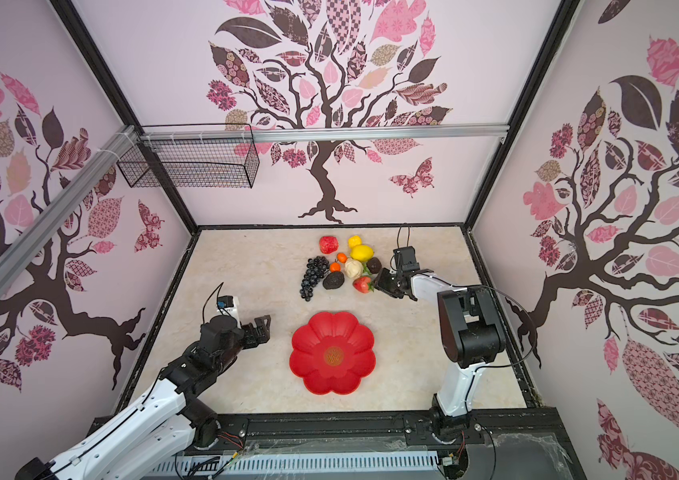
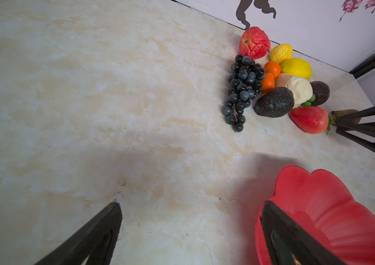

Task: Arrange fruit in a fruit bowl
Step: Pick up the fruit from the top-center of the table.

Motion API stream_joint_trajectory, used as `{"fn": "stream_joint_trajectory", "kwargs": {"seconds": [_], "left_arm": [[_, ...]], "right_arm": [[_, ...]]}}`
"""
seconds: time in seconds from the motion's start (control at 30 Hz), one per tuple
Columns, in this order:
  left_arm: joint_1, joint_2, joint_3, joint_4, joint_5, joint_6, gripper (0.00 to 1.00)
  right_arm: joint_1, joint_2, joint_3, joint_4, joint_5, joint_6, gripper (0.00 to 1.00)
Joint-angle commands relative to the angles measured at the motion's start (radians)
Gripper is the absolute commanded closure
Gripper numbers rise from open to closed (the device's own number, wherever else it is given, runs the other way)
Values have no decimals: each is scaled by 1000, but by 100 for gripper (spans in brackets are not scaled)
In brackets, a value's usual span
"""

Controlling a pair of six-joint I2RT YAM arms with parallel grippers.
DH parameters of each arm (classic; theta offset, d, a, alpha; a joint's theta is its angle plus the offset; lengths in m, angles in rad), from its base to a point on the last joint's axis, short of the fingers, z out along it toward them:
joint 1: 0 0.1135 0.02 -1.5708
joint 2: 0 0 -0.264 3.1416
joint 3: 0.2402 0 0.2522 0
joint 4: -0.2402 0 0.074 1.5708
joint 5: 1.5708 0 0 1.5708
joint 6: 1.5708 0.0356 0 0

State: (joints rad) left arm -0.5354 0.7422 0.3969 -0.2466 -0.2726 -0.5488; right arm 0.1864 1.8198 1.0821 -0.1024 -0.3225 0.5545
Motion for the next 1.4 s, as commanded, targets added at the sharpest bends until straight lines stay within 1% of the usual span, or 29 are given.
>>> {"fn": "stream_joint_trajectory", "kwargs": {"seconds": [0.0, 0.13, 0.37, 0.7, 1.07, 1.3, 1.37], "left_arm": [[1, 6, -12, 22, -13, 7, 2], [0, 11, -13, 28, -13, 8, 2], [0, 18, -10, 27, -14, 6, 2], [1, 10, -13, 27, -16, 6, 2], [1, 14, -13, 28, -16, 6, 2], [0, 20, -12, 29, -16, 6, 2], [1, 23, -12, 30, -16, 6, 2]], "right_arm": [[-4, 28, 26, 13, -25, -3, 61], [-4, 34, 25, 20, -33, -4, 69], [-4, 42, 26, 24, -35, -8, 77], [-4, 59, 35, 27, -46, -11, 80], [-4, 55, 42, 23, -37, -19, 90], [-1, 22, 40, 6, -22, -44, 99], [2, 10, 38, 2, -15, -51, 100]]}}
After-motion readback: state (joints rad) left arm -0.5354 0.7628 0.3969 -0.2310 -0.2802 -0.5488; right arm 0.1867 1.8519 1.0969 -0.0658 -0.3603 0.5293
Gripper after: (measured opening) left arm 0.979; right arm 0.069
